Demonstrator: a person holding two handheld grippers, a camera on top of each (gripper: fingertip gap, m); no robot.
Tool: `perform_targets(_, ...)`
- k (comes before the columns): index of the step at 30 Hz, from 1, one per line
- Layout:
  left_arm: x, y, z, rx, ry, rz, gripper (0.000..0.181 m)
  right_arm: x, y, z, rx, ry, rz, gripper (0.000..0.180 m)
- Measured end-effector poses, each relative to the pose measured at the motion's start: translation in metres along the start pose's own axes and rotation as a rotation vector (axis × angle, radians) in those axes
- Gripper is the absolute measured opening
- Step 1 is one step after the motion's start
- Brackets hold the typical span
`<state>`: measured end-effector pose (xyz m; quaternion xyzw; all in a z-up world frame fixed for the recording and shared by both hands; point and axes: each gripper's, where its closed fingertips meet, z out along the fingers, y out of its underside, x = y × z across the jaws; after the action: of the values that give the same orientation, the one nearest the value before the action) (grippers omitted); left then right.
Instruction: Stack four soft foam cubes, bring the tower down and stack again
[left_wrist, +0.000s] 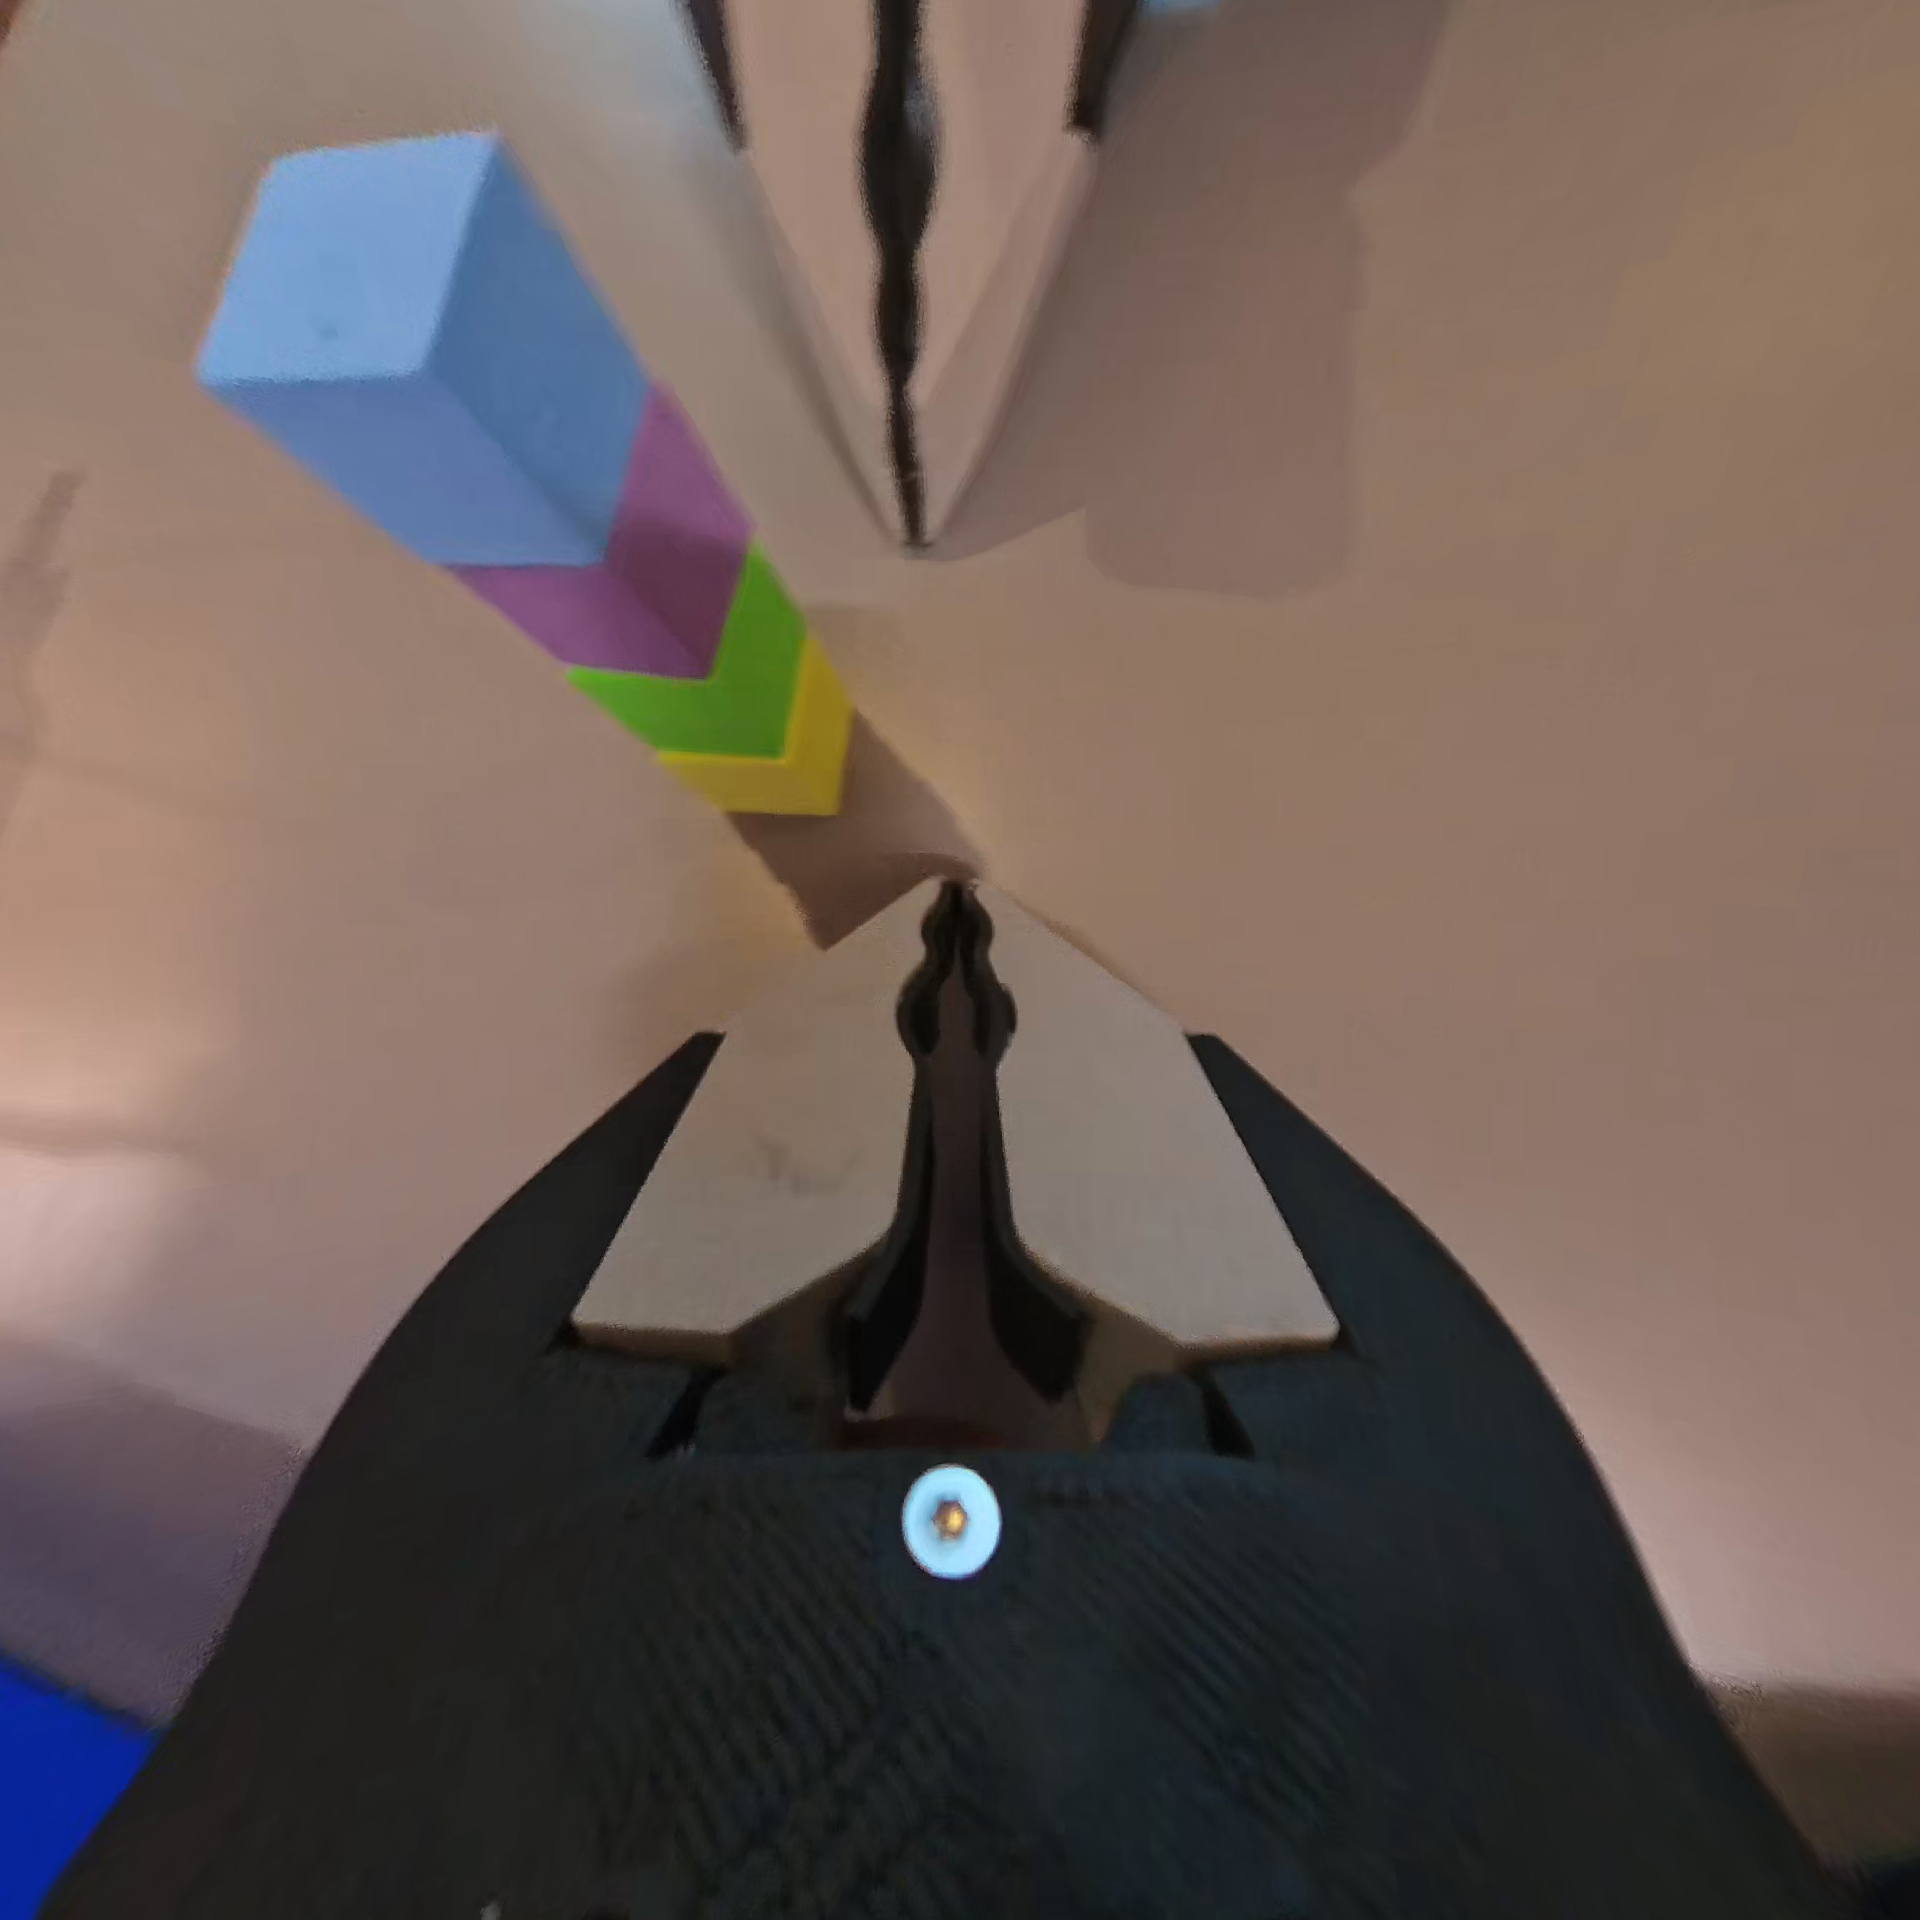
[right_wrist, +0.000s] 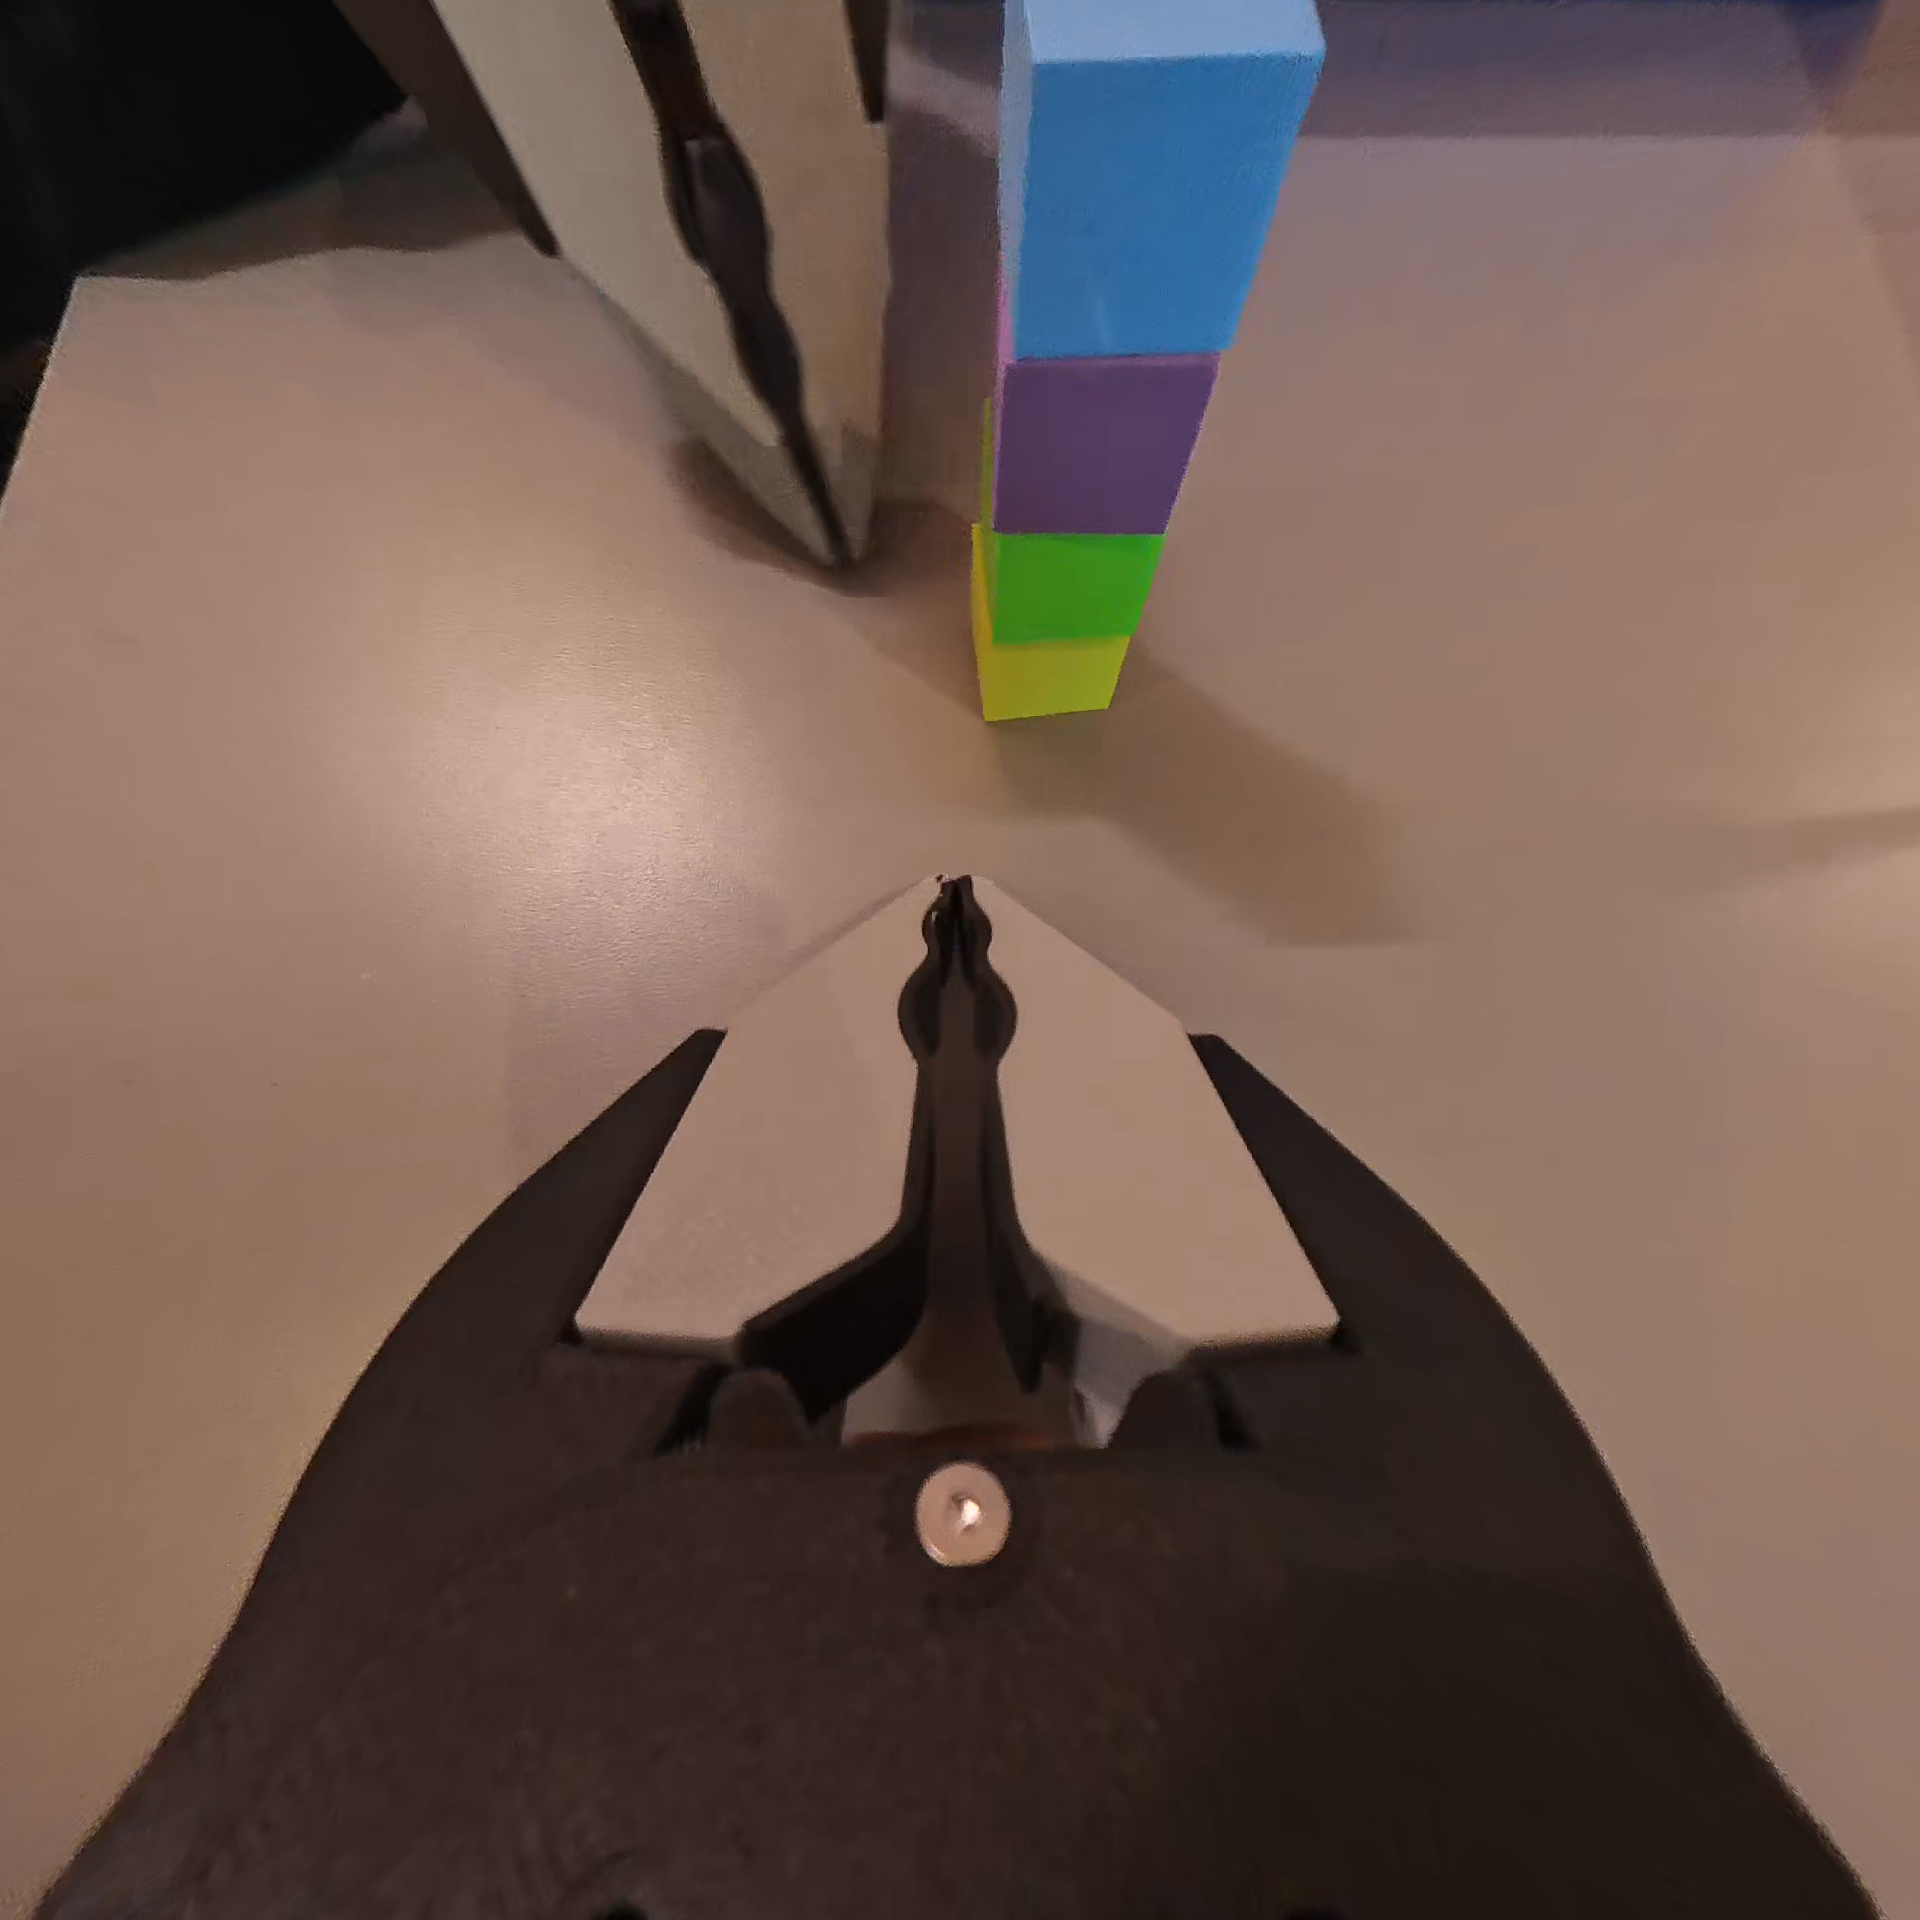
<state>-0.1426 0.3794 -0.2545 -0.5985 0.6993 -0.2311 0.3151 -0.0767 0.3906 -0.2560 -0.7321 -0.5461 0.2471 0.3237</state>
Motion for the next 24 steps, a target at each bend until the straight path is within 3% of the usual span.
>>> perform_targets(6, 0.01, -0.04, 0.0, 0.165, 0.016, 0.052, 0.0, -0.001, 0.0, 0.0, 0.001, -0.017, 0.009, 0.0)
perform_targets(9, -0.008, -0.054, -0.002, 0.23, -0.075, 0.015, 0.0, -0.002, 0.0, 0.0, 0.001, -0.018, 0.009, 0.0)
perform_targets(16, -0.067, -0.053, -0.008, 0.247, -0.359, -0.117, 0.0, -0.003, -0.001, 0.001, 0.001, -0.024, 0.013, 0.0)
perform_targets(24, -0.071, -0.045, -0.009, 0.218, -0.375, -0.148, 0.0, -0.003, -0.001, 0.001, 0.001, -0.026, 0.015, 0.0)
